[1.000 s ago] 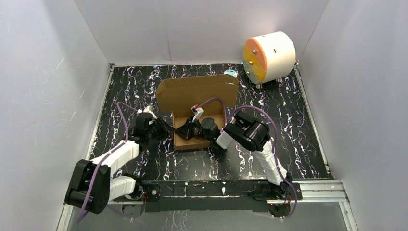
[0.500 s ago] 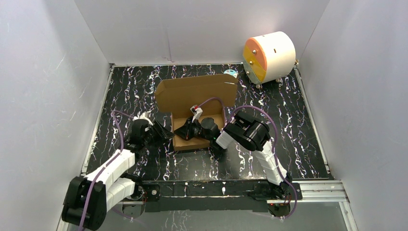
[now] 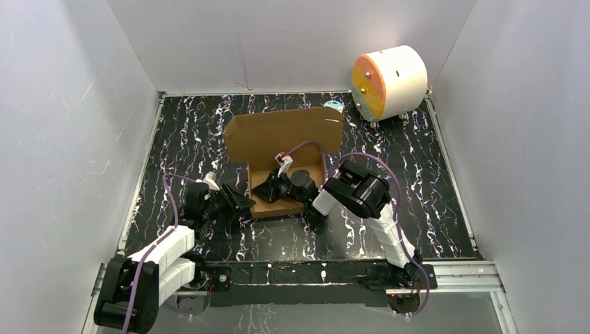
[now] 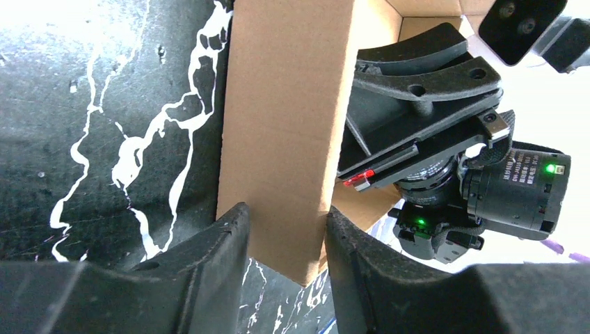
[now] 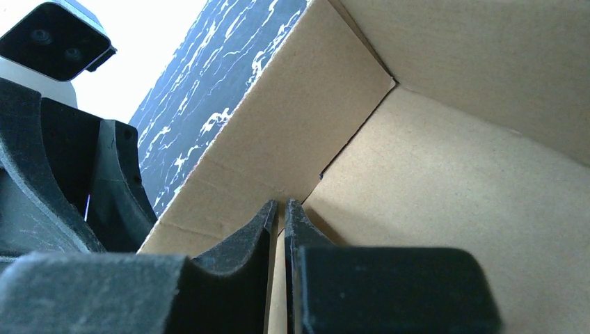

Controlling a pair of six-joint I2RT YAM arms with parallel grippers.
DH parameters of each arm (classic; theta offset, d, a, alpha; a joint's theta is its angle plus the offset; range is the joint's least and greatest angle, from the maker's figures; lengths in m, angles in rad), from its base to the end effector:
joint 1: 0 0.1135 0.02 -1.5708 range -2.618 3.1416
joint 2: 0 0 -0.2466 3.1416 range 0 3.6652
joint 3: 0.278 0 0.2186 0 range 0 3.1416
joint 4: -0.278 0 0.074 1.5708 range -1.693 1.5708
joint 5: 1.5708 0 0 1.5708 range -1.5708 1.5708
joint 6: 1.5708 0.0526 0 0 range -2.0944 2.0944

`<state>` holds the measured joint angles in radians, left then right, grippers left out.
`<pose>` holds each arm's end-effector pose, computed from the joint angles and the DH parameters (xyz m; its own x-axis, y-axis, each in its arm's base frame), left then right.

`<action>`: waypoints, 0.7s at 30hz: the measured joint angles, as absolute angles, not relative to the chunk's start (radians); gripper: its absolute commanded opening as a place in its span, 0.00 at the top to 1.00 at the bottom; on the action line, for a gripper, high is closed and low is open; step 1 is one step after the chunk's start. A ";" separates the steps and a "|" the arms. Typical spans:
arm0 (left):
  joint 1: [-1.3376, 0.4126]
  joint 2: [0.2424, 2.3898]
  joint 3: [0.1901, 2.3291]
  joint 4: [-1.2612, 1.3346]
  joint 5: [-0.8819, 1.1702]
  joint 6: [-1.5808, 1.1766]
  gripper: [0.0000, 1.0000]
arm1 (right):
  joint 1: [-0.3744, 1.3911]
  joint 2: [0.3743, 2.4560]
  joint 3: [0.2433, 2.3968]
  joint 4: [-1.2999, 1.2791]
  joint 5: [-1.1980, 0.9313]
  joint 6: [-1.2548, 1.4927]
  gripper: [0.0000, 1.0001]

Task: Fold the paper box

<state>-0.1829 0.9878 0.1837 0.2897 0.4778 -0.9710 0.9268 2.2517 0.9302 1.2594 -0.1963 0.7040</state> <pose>0.1710 -0.0562 0.1502 -0.7314 -0.6102 -0.3047 -0.0860 0.5257 -0.8463 0.2383 0.3345 0.1084 -0.6117 0.2426 -0.7530 -0.6628 0.3623 0.6553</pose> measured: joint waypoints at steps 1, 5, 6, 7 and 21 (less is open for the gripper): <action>-0.183 0.990 0.182 0.297 0.482 -0.974 0.61 | 0.927 2.252 0.931 1.259 -0.197 0.704 0.82; -0.182 0.994 0.166 0.333 0.492 -0.982 0.61 | 0.927 2.252 0.931 1.259 -0.197 0.704 0.83; -0.182 0.994 0.159 0.346 0.495 -0.987 0.62 | 0.927 2.252 0.931 1.258 -0.197 0.704 0.83; -0.179 0.994 0.152 0.357 0.498 -0.990 0.64 | 0.927 2.252 0.931 1.258 -0.197 0.704 0.83; -0.180 0.987 0.249 0.157 0.440 -0.929 0.85 | 0.927 2.252 0.933 1.256 -0.197 0.701 0.83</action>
